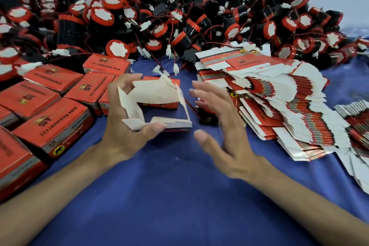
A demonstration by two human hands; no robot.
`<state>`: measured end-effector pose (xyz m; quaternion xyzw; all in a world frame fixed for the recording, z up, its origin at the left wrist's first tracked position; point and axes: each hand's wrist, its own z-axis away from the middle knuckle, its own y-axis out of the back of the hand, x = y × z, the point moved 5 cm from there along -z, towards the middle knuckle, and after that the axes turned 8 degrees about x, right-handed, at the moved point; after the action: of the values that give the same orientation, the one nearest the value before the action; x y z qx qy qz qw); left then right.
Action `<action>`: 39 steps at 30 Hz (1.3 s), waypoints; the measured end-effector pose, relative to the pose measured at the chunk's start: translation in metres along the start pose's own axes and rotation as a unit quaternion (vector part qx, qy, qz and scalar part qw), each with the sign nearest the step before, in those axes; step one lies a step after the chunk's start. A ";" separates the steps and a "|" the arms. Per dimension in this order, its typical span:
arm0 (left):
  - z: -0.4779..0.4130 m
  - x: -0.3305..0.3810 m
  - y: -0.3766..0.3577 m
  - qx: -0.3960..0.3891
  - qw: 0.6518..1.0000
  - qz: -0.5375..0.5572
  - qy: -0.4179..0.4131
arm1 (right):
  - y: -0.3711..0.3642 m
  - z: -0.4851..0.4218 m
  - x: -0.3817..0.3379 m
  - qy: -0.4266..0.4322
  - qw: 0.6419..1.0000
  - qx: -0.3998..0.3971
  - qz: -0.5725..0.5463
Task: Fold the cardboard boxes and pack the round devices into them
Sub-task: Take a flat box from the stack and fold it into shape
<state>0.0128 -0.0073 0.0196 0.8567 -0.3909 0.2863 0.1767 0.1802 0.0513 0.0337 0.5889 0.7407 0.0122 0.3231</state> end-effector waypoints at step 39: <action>0.003 0.023 -0.006 0.015 0.986 -0.083 -0.143 | -0.021 0.000 -0.002 -0.064 0.994 0.027 -0.084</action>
<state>0.0305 -0.0182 0.0309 0.9210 -0.3353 0.1508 0.1288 0.1625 0.0427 0.0263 0.5329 0.7652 -0.0724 0.3539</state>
